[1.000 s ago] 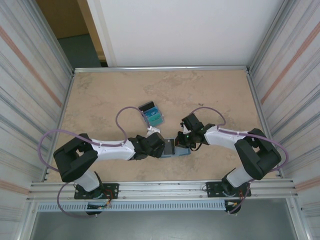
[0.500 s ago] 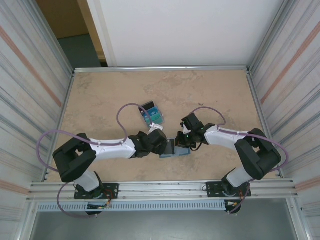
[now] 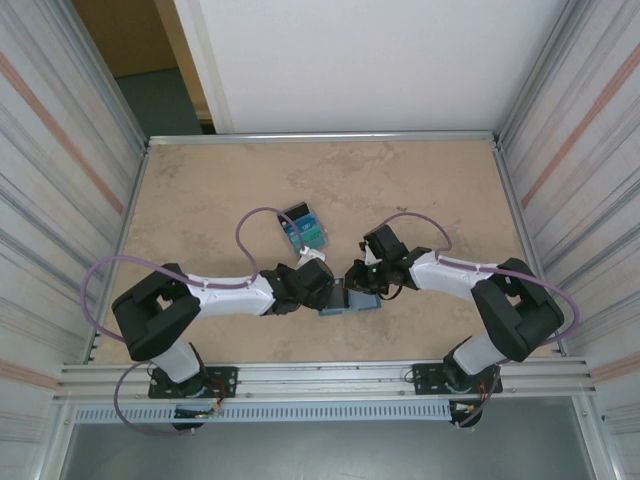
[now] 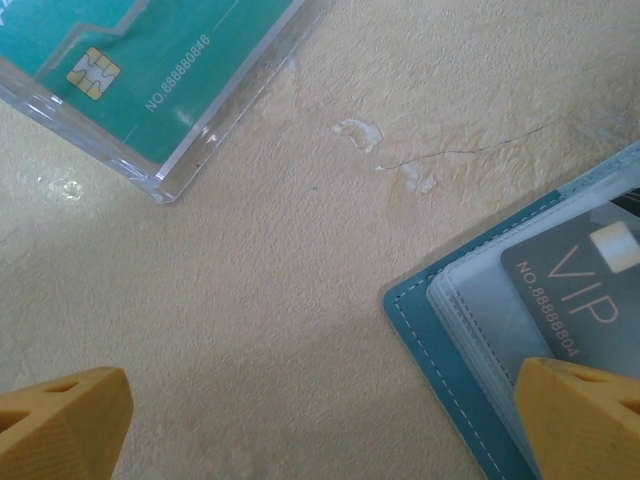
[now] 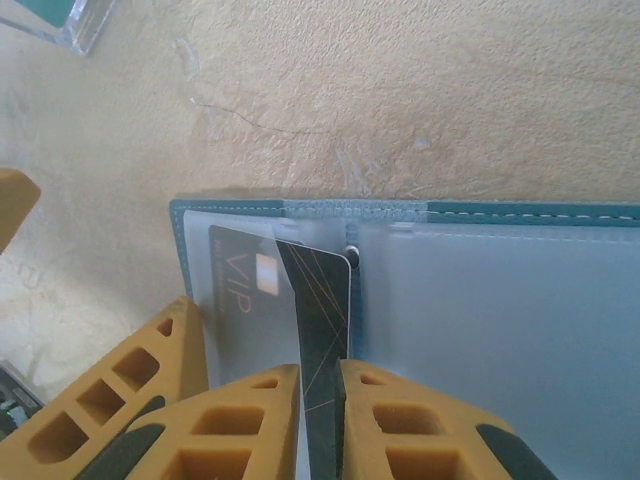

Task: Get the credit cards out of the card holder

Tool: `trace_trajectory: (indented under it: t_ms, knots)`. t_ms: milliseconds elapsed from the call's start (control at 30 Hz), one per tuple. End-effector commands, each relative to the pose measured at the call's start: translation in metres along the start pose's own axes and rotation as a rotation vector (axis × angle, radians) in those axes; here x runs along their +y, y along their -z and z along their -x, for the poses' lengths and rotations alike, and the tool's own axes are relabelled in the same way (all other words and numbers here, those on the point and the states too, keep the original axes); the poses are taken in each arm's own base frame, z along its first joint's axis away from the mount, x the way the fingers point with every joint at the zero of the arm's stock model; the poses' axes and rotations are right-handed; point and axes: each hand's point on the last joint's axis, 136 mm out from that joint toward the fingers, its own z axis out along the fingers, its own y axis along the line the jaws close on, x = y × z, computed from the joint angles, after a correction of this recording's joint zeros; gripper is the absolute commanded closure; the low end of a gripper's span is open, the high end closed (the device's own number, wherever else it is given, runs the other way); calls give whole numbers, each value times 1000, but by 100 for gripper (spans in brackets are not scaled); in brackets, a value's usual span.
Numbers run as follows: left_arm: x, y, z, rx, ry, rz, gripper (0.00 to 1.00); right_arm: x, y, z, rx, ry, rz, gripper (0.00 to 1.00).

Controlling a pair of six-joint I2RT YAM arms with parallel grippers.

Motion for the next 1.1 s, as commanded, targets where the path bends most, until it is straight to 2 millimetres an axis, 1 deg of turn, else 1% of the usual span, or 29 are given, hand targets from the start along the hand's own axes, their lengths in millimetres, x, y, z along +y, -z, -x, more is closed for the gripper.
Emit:
trace_trajectory:
  t_ms: [0,333,733,867,1000,1067]
  knots:
    - [1,-4,-3,24,-6,10,1,-8,-5,-4,21,-36,-8,83]
    - [3,-5,-11,51,-19,20,1,-16,-12,-7,35,-69,-9,82]
    - [-1,-7,-20,73,-34,27,1,-5,-15,-5,41,-101,113,83]
    - [-1,-7,-22,81,-35,29,1,-2,-15,-4,40,-97,128,84]
    - [1,-7,-23,80,-32,34,1,-4,-16,-4,40,-100,123,84]
    - [0,-7,-23,81,-31,33,1,-4,-16,-4,41,-100,122,86]
